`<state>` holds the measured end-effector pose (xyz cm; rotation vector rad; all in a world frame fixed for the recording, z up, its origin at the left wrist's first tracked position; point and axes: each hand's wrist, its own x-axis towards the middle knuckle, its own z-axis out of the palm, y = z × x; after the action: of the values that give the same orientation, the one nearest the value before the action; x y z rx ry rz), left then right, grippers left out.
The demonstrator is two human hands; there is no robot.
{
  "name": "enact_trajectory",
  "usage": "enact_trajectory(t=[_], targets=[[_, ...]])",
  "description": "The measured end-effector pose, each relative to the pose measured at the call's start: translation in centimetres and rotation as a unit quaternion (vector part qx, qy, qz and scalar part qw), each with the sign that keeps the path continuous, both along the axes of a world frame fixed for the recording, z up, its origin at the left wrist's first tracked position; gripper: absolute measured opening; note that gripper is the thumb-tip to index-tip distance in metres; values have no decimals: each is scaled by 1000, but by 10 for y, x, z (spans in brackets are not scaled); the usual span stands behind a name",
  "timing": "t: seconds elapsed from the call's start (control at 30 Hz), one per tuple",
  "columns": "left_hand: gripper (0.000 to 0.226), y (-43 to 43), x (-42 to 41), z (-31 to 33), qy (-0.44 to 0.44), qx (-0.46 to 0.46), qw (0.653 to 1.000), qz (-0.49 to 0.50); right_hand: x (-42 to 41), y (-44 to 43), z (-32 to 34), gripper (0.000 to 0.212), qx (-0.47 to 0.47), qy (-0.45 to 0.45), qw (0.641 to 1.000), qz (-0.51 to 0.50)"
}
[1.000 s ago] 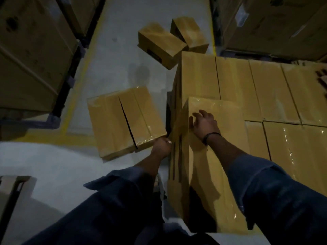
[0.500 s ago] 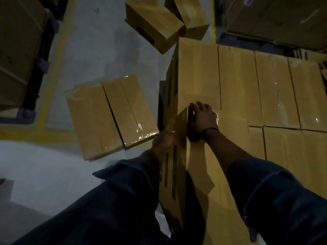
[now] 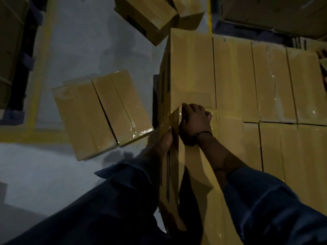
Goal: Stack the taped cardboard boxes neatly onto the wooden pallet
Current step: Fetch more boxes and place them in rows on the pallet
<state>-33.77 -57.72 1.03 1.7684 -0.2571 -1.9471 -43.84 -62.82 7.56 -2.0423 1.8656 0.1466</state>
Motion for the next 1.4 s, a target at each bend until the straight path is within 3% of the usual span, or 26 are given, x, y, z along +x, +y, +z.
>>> enact_trajectory(t=[0.33,0.4,0.53,0.67,0.87,1.03,1.17,1.4], targets=[[60,7,-10,-27,7,-5,1000,26,-8,4,-6,56,-18,-2,1000,3],[62,7,-12,-43,34,3,999,35,-9,5,-7,59,-16,-5,1000,6],[76,18,-22,-113,-23,6,999,32,-13,9,-10,63,-4,-10,1000,11],[57,24,-9,-16,-21,5,1000,0,-19,27,-16,62,-19,-26,999,16],[76,68,-9,-36,32,50,997,-44,-22,58,-21,61,-18,-26,999,15],[64,106,-11,-30,49,56,994,-77,-25,84,-25,61,-9,-19,1000,14],[74,137,-15,-27,46,83,991,-95,-30,114,-25,59,-9,-9,999,30],[77,174,-21,6,24,17,997,-73,-50,176,-13,61,25,-2,997,70]])
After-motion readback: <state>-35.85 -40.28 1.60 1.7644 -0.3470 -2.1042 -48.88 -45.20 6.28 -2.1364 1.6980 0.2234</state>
